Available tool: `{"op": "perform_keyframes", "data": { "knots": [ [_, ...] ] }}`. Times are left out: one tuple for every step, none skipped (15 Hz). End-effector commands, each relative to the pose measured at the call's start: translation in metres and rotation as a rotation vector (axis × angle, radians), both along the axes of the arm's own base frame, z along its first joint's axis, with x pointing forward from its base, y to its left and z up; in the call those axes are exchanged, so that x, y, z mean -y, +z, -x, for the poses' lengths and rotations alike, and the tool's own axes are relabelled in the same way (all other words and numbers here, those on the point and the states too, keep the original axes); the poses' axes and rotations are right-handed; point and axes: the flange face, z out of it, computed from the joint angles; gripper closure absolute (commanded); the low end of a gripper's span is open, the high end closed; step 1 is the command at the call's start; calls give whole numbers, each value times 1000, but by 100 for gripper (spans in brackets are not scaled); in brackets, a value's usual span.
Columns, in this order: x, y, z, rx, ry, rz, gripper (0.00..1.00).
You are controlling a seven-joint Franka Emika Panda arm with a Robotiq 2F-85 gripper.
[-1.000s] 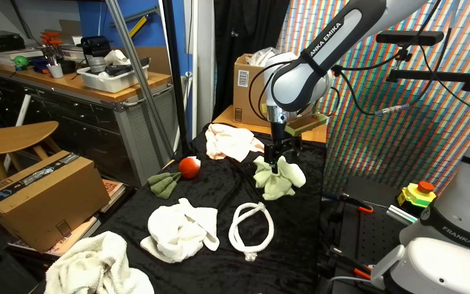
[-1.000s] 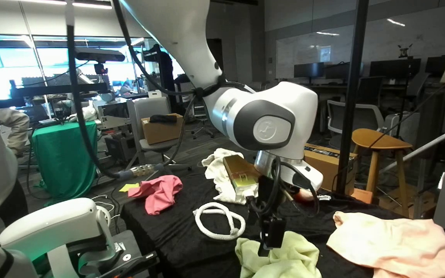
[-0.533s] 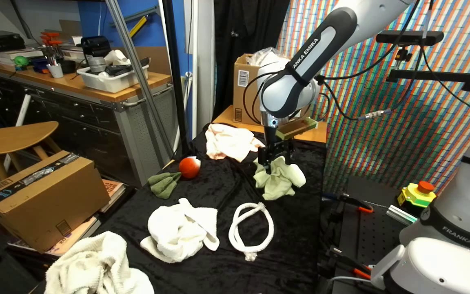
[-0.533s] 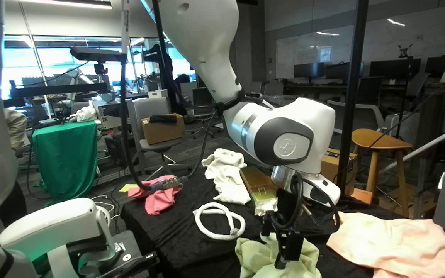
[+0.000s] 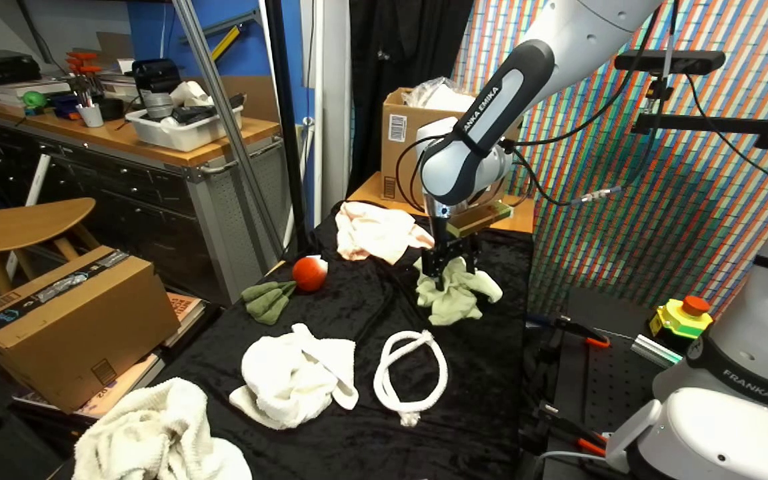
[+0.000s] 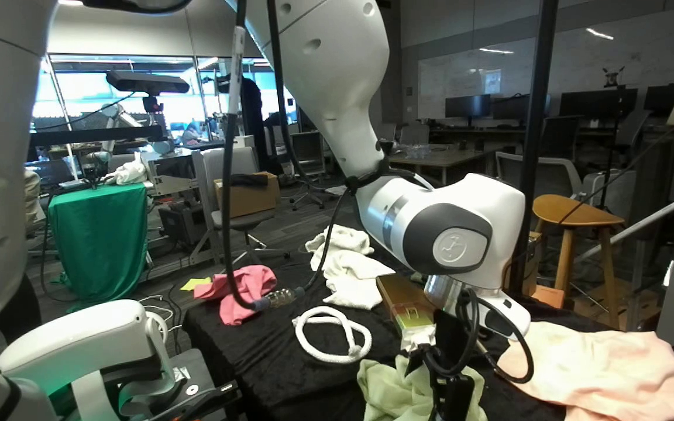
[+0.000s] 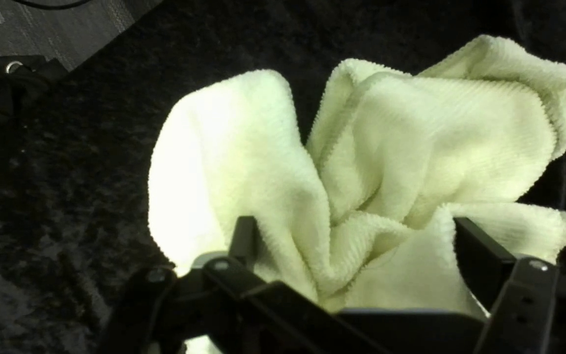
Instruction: Put the green towel, the peach shirt, the turnip plushie, the white towel and the pink shirt in the center, respectively
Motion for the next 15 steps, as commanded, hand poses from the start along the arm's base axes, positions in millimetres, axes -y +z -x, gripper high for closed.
{"op": "perform_keyframes", "data": {
  "knots": [
    [0, -11, -6, -9, 11, 7, 0],
    [-3, -16, -3, -18, 15, 3, 0],
    [-4, -19, -2, -26, 18, 1, 0],
    [-5, -21, 0, -31, 24, -7, 26],
    [-6, -24, 1, -37, 28, -15, 26],
    [-7, -25, 4, -47, 34, -28, 32],
    [-8, -25, 5, -51, 38, -34, 39],
    [-9, -24, 5, -52, 43, -38, 47],
    [-10, -23, 6, -53, 51, -42, 56],
    [-12, -20, 6, -52, 61, -46, 62],
    [-14, -18, 6, -51, 71, -50, 71],
    [-15, -15, 6, -50, 82, -54, 78],
    [-16, -13, 6, -50, 90, -57, 84],
    [-18, -9, 6, -50, 102, -58, 91],
    [-20, -5, 6, -52, 115, -59, 92]
  ]
}}
